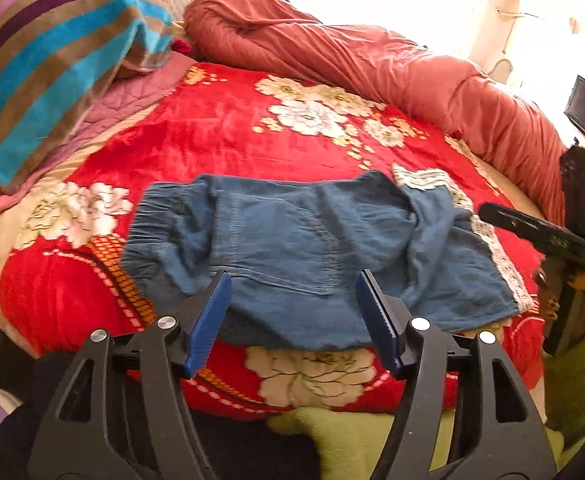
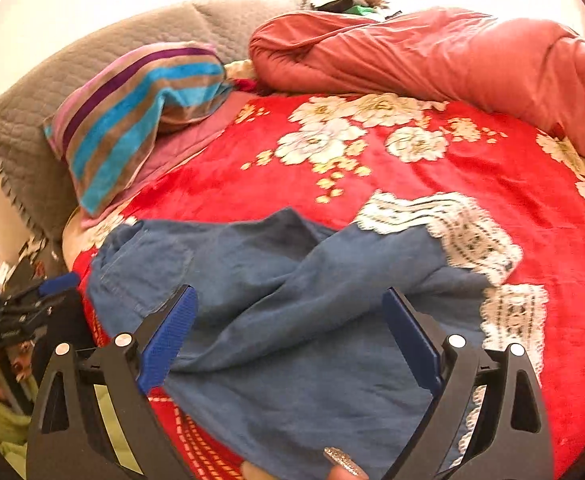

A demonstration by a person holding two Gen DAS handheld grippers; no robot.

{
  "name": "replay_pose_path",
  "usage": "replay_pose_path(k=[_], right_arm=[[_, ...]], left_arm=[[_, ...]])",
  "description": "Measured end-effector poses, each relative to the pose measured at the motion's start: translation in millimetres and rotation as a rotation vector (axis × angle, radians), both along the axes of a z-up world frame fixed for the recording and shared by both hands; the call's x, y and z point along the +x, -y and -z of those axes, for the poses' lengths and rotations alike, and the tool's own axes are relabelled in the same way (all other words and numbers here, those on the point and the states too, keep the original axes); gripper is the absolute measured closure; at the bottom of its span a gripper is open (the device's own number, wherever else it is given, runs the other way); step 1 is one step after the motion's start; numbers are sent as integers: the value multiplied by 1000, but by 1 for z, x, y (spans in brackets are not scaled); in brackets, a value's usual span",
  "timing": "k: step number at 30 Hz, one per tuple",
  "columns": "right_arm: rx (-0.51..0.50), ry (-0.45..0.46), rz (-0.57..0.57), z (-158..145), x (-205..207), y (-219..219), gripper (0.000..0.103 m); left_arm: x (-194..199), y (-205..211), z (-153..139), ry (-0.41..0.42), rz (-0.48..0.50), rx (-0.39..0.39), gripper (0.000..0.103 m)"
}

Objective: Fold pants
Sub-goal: 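Lower the pants onto the bedspread and open both grippers, then pinch the denim leg with the left gripper while the right gripper grasps the lace hem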

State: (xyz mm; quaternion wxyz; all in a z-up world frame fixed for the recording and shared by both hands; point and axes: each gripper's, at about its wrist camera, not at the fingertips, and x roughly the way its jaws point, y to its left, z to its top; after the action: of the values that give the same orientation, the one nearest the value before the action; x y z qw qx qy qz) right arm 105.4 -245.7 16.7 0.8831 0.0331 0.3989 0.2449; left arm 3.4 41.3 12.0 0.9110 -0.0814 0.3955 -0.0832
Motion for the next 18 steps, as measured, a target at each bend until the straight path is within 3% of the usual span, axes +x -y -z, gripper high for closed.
replay_pose_path(k=[10,18], right_arm=[[-64,-17,7,-2,63,-15,10],[-205,-95,70,32,135,-37,10]], left_arm=[[23,64,11,-44,193,-11,46],[58,115,31,-116,347,14,46]])
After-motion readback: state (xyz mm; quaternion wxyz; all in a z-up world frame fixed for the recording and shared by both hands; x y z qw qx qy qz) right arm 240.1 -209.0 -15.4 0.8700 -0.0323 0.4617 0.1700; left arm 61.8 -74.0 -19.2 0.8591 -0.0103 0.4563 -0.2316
